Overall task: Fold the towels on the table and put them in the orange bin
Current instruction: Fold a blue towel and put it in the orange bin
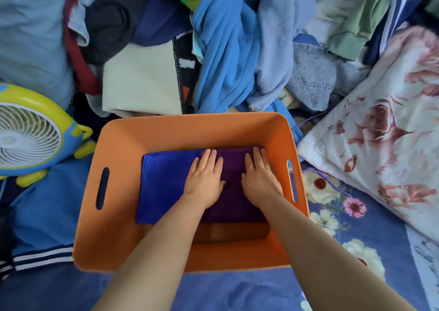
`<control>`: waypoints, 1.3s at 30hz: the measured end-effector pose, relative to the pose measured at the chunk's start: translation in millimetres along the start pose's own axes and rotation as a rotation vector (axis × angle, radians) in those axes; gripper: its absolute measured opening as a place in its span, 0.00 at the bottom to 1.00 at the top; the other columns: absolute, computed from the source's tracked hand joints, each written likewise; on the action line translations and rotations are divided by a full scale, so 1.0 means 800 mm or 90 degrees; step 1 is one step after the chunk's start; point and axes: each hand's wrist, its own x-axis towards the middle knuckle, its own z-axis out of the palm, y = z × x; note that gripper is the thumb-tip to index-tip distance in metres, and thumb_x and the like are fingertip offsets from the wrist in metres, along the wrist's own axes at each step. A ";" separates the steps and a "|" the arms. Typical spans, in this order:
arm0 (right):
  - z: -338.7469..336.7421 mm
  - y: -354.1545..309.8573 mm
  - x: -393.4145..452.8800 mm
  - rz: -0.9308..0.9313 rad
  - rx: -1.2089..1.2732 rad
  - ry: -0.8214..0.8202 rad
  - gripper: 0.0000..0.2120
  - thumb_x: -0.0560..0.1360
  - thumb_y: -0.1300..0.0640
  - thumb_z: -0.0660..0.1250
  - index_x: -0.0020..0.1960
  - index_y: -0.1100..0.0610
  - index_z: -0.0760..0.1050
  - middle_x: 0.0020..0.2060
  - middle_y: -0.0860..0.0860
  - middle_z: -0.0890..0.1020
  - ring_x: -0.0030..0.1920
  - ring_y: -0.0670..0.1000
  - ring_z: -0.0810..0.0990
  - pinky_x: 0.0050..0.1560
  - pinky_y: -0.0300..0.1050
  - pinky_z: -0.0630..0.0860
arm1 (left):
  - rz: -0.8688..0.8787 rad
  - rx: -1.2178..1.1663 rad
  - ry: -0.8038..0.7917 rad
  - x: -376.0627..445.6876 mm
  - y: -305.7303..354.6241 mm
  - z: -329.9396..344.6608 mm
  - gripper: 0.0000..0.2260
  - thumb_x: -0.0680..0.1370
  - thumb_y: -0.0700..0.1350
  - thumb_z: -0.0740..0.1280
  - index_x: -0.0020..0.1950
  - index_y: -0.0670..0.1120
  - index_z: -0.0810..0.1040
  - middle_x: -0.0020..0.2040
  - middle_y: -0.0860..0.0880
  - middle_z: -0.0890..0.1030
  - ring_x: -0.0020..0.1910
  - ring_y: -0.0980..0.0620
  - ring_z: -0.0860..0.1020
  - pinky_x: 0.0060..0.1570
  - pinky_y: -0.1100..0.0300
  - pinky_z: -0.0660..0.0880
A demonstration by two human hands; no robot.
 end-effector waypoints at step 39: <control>-0.221 0.066 -1.092 0.438 -0.108 0.598 0.18 0.74 0.62 0.58 0.64 0.60 0.70 0.61 0.58 0.75 0.63 0.58 0.69 0.62 0.50 0.67 | 0.627 0.097 0.341 -0.810 0.503 -0.296 0.14 0.77 0.44 0.57 0.59 0.40 0.74 0.60 0.40 0.74 0.61 0.41 0.70 0.58 0.52 0.68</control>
